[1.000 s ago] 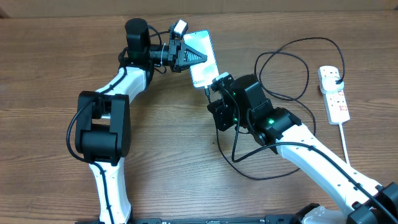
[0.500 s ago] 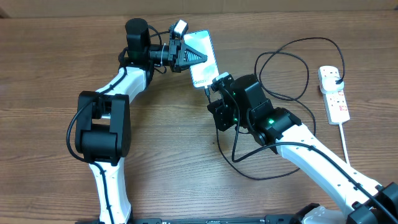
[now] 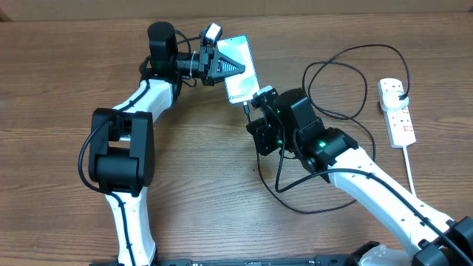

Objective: Plug charger to phone and switch on socket
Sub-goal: 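Push the plug up into the phone port with the right gripper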

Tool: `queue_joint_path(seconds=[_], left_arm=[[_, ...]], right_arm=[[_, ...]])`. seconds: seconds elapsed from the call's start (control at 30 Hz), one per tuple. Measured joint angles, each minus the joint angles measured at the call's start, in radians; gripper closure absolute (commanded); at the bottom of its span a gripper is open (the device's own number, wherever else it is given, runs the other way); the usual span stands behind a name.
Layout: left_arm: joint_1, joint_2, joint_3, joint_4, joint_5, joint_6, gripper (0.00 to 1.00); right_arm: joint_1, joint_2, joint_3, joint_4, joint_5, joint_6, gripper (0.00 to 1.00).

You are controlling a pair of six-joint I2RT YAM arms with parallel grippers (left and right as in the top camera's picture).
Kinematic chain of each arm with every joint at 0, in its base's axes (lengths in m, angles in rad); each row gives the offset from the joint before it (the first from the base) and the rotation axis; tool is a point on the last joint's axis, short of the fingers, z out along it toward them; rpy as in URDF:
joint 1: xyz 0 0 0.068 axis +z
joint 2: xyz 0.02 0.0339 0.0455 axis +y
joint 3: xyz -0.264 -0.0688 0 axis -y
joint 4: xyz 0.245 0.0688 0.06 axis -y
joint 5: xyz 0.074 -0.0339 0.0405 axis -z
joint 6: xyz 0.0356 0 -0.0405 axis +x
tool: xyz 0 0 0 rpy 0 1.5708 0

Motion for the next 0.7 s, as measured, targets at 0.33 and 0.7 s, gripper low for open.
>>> queue_joint_path(seconds=[0.33, 0.7], left_arm=[[0.005, 0.0, 0.0, 0.0, 0.0, -0.023, 0.96], [0.005, 0.0, 0.0, 0.002, 0.0, -0.026, 0.96]], right_arm=[[0.0, 0.0, 0.0, 0.003, 0.0, 0.022, 0.96], [0.0, 0.0, 0.0, 0.021, 0.0, 0.026, 0.96]])
